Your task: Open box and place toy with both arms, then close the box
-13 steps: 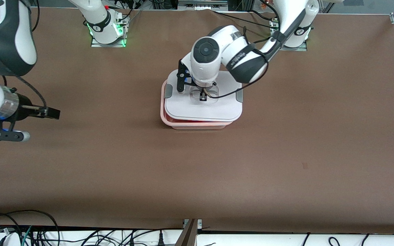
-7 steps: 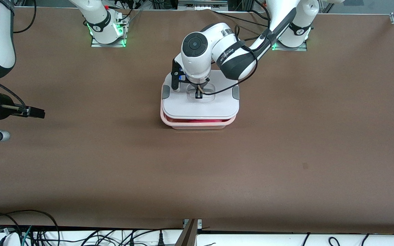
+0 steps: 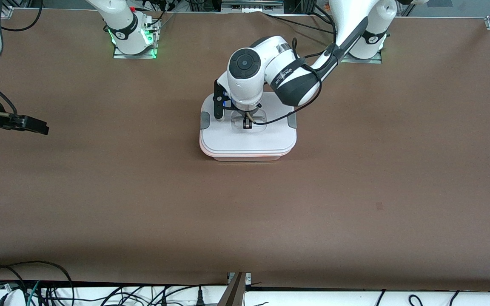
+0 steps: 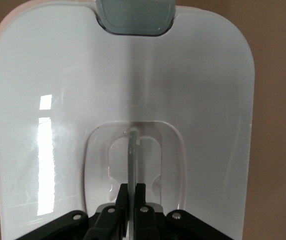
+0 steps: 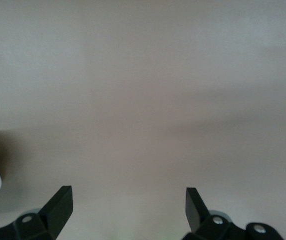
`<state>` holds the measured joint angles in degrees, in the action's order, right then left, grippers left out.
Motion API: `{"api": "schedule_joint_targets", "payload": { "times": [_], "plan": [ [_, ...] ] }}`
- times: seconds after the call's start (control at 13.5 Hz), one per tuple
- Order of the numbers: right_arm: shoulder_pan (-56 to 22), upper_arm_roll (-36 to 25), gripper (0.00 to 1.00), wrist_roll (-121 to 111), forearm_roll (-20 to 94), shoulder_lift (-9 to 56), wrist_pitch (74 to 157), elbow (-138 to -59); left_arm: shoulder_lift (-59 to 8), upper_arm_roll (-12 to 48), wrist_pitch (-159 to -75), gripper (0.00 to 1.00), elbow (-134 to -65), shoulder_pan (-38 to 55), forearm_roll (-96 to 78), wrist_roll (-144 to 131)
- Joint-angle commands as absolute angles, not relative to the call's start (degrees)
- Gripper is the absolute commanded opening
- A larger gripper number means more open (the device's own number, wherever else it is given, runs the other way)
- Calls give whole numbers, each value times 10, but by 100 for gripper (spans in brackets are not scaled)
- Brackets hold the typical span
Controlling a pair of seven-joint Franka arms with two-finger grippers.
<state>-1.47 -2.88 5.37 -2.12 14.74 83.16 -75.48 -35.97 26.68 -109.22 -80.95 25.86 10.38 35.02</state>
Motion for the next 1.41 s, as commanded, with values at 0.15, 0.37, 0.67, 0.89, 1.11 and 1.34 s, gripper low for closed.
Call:
{"api": "schedule_joint_targets", "payload": {
  "times": [0.15, 0.37, 0.67, 0.89, 1.11, 1.34],
  "plan": [
    [16, -20, 100, 44, -7, 75, 855, -840, -374, 268, -1096, 0, -790, 264, 126, 345],
    [16, -19, 100, 40, -7, 68, 853, -847, -379, 268, -1115, 0, -790, 265, 127, 344],
    [24, -19, 100, 54, -7, 36, 855, -888, -385, 268, -1120, 0, -790, 265, 145, 343],
    [25, -22, 100, 48, -7, 47, 851, -881, -385, 268, -1120, 0, -790, 265, 152, 345],
    [24, -23, 100, 49, -4, 57, 843, -867, -385, 268, -1120, 0, -790, 267, 161, 343],
    [25, -26, 100, 51, 18, 59, 840, -867, -384, 268, -1120, 38, -790, 271, 163, 339]
  ]
}}
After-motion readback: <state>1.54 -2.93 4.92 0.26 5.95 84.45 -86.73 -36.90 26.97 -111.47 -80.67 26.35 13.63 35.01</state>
